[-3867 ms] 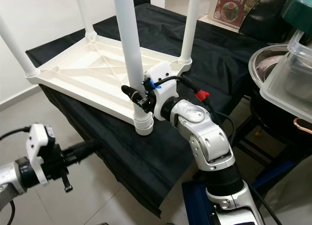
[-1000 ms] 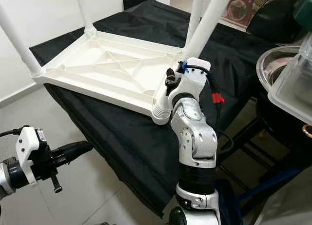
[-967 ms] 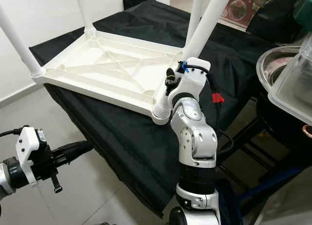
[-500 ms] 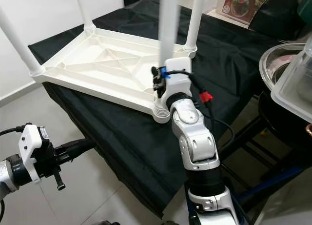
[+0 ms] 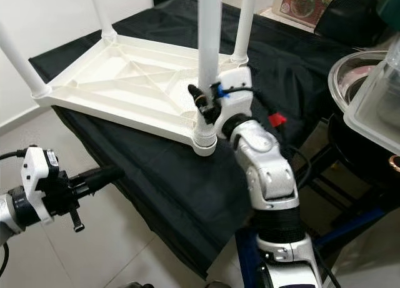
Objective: Building children table
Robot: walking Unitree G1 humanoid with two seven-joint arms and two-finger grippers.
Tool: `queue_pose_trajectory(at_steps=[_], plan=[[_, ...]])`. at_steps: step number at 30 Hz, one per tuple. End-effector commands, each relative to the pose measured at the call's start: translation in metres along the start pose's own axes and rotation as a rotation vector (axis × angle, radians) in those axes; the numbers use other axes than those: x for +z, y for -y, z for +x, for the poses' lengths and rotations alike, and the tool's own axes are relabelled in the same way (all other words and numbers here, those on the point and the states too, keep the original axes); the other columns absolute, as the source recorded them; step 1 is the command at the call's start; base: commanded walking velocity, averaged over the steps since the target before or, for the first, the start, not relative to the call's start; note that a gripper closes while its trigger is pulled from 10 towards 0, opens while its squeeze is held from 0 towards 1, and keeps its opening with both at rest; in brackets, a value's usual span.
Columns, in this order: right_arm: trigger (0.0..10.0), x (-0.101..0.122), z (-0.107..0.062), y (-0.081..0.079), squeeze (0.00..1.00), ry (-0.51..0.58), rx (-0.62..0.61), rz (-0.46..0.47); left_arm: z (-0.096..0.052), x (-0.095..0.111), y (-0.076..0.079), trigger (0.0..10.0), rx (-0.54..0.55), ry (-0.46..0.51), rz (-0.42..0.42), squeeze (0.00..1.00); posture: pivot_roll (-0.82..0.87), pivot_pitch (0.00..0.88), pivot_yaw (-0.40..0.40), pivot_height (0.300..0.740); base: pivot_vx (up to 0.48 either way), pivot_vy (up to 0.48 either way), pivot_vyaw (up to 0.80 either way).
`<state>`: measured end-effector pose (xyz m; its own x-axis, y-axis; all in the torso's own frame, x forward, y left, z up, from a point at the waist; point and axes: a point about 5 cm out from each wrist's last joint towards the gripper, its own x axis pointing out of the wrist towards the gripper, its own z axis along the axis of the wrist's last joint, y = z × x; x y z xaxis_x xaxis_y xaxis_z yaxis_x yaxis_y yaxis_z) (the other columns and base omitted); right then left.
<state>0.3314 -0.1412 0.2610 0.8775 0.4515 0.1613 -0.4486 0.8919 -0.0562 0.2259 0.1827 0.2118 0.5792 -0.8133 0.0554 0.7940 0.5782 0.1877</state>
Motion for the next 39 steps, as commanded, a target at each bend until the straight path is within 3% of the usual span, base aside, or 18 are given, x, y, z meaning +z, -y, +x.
queue_pose_trajectory(at_steps=[1, 9, 15, 21, 24, 29, 39], plan=[[10.0, 0.002, 0.000, 0.000, 0.00, 0.037, 0.123, 0.016, 0.006, 0.004, -0.014, 10.0, 0.013, 0.018, 0.025, 0.00, 0.01, 0.155, 0.011, 0.740, 0.000, 0.000, 0.00], [10.0, -0.007, -0.004, -0.003, 0.00, 0.027, 0.200, -0.013, 0.025, 0.019, -0.038, 10.0, 0.092, 0.082, 0.089, 0.00, 0.01, 0.182, 0.031, 0.740, 0.000, 0.000, 0.00], [10.0, -0.015, -0.012, -0.003, 0.00, 0.002, 0.201, -0.040, 0.027, 0.022, -0.040, 10.0, 0.079, 0.088, 0.078, 0.00, 0.01, 0.205, 0.048, 0.740, 0.000, 0.000, 0.00], [10.0, -0.015, -0.015, -0.002, 0.00, 0.011, 0.179, -0.070, 0.027, 0.018, -0.032, 10.0, 0.029, 0.070, 0.050, 0.00, 0.02, 0.232, 0.062, 0.740, 0.000, 0.000, 0.00], [10.0, -0.012, -0.015, -0.003, 0.00, 0.025, 0.188, -0.107, 0.027, 0.011, -0.018, 10.0, -0.049, 0.045, -0.001, 0.00, 0.02, 0.241, 0.063, 0.740, 0.000, 0.000, 0.00], [10.0, -0.005, -0.012, 0.000, 0.00, 0.050, 0.210, -0.128, 0.028, 0.007, -0.007, 10.0, -0.090, 0.034, -0.032, 0.00, 0.02, 0.248, 0.061, 0.740, 0.000, 0.000, 0.00], [10.0, 0.005, -0.006, 0.008, 0.00, 0.036, 0.261, -0.235, 0.033, 0.004, 0.005, 10.0, -0.111, 0.042, -0.059, 0.00, 0.02, 0.264, 0.045, 0.740, 0.000, 0.000, 0.00]])
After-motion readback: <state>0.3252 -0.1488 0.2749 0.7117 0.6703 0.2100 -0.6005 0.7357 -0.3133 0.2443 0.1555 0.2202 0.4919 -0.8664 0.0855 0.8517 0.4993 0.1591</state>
